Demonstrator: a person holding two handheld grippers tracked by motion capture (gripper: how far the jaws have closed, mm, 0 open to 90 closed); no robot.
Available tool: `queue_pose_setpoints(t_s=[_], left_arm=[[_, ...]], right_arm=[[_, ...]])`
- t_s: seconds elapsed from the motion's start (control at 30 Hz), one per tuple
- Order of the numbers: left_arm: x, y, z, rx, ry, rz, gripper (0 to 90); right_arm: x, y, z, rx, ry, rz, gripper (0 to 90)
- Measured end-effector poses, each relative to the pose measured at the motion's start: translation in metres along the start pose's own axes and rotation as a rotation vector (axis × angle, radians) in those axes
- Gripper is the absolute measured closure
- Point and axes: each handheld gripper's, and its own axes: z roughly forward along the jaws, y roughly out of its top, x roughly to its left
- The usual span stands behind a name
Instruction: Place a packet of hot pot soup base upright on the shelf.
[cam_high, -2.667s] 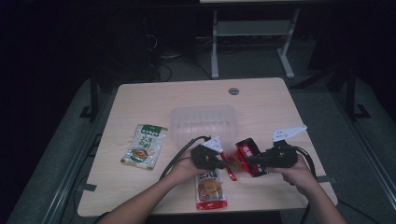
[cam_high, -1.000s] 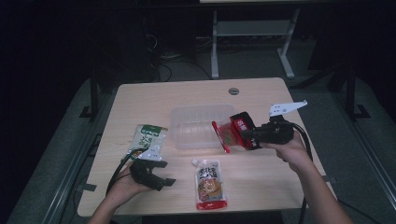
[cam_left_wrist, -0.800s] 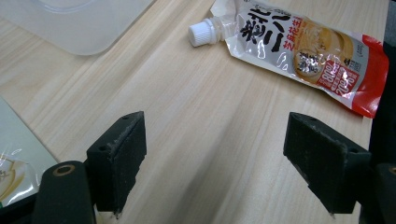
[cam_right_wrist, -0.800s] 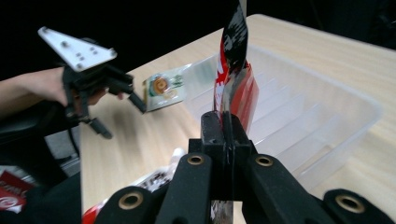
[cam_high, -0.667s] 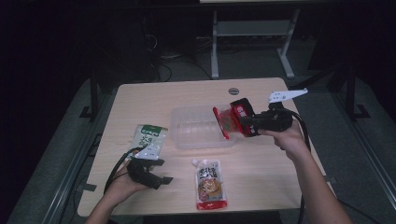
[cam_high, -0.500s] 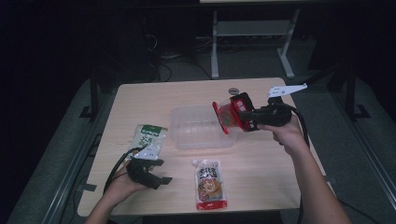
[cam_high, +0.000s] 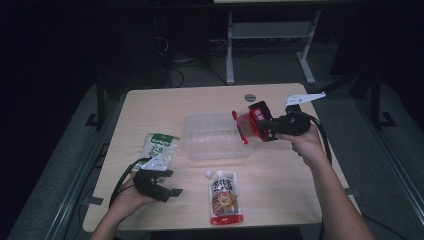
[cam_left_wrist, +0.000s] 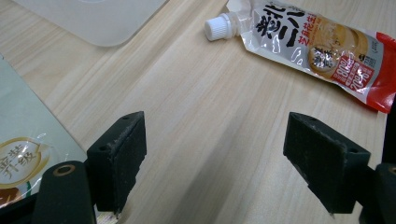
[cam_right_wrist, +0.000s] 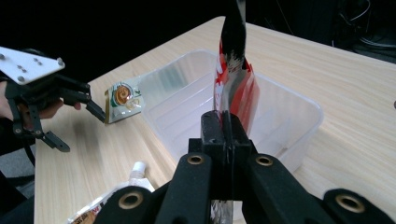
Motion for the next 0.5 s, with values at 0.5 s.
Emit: queue_pose_setpoints(t_s=[0.5], left_arm=[[0.002,-0.002,-0.001,-0.007,-0.002,-0.006,21.0]], right_arm=[[-0.002,-0.013,0.011,0.054,-0.015,0.010,90.0]])
